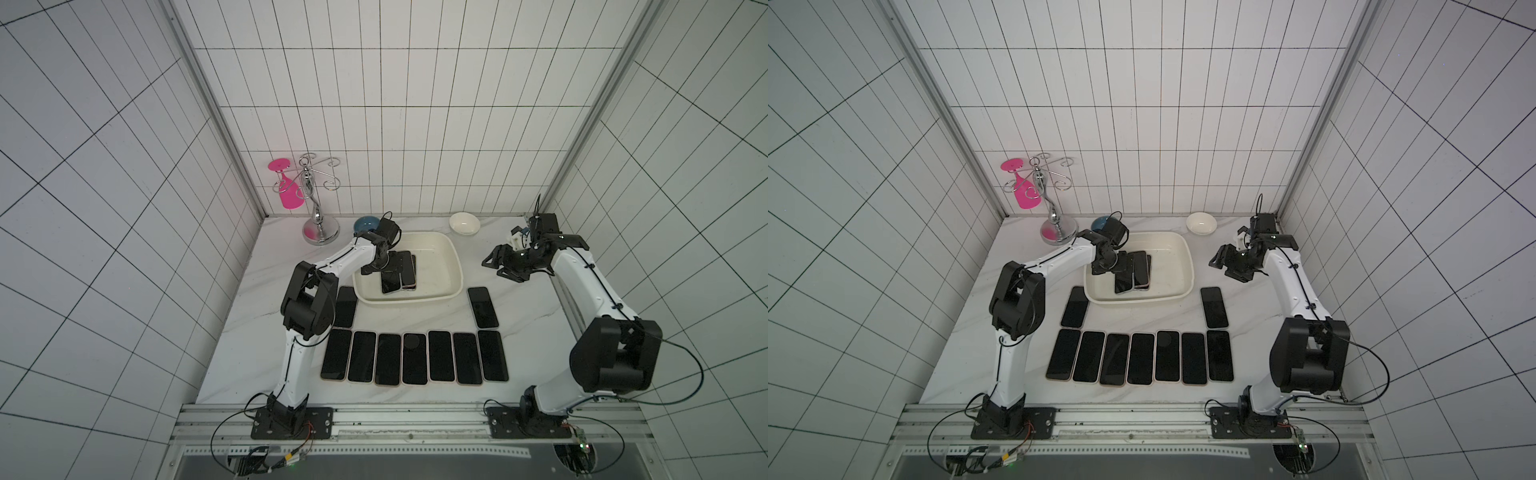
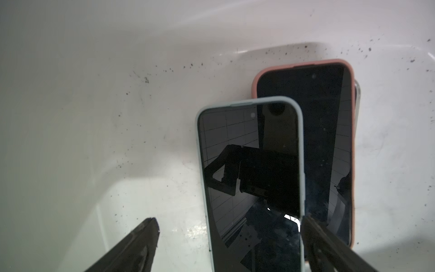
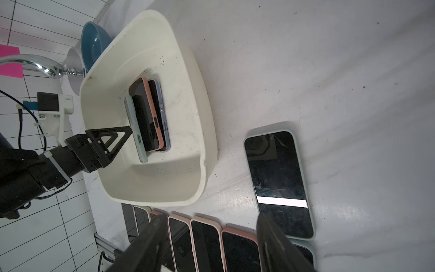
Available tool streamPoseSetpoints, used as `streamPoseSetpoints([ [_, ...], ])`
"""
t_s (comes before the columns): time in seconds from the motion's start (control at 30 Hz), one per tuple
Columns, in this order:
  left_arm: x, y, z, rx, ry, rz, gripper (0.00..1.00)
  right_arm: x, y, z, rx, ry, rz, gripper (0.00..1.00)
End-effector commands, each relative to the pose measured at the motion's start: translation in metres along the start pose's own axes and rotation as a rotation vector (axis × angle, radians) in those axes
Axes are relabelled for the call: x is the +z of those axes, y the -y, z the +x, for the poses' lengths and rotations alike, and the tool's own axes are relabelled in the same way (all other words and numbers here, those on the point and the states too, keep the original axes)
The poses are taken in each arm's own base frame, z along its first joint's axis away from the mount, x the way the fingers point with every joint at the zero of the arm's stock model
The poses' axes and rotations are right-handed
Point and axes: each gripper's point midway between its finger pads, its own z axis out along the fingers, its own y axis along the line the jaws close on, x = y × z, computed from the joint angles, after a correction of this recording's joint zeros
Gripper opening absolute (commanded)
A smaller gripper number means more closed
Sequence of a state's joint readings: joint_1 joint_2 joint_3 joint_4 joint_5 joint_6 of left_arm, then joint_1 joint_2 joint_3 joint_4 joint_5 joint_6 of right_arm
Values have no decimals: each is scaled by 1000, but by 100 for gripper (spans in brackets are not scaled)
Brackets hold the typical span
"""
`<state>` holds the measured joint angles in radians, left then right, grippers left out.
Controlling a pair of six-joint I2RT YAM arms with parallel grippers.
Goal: Take the phone out of the storage box
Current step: Pick up the phone from the storage box.
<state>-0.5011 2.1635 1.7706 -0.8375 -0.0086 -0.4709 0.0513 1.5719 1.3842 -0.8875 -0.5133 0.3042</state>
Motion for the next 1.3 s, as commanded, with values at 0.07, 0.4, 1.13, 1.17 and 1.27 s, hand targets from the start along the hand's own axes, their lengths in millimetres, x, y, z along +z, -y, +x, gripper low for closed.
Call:
streamPoseSetpoints([
  [0.07,22,14,-3,0,-11,80,98,-3,-5,0,-41,-15,28,64],
  [0.4,46,3,-1,-44,-42,123,98,-1,-16,2,-70,-35,18,63],
  [1.13,78,-5,41,-24,-226,140,82,2,-30,2,-93,-55,-6,63],
  [1.17,77,-6,41,-20,-229,136,81,3,-31,2,-93,-56,-8,63],
  [1.27,74,-5,41,0,-238,129,81,4,-32,2,-94,-60,-18,63],
])
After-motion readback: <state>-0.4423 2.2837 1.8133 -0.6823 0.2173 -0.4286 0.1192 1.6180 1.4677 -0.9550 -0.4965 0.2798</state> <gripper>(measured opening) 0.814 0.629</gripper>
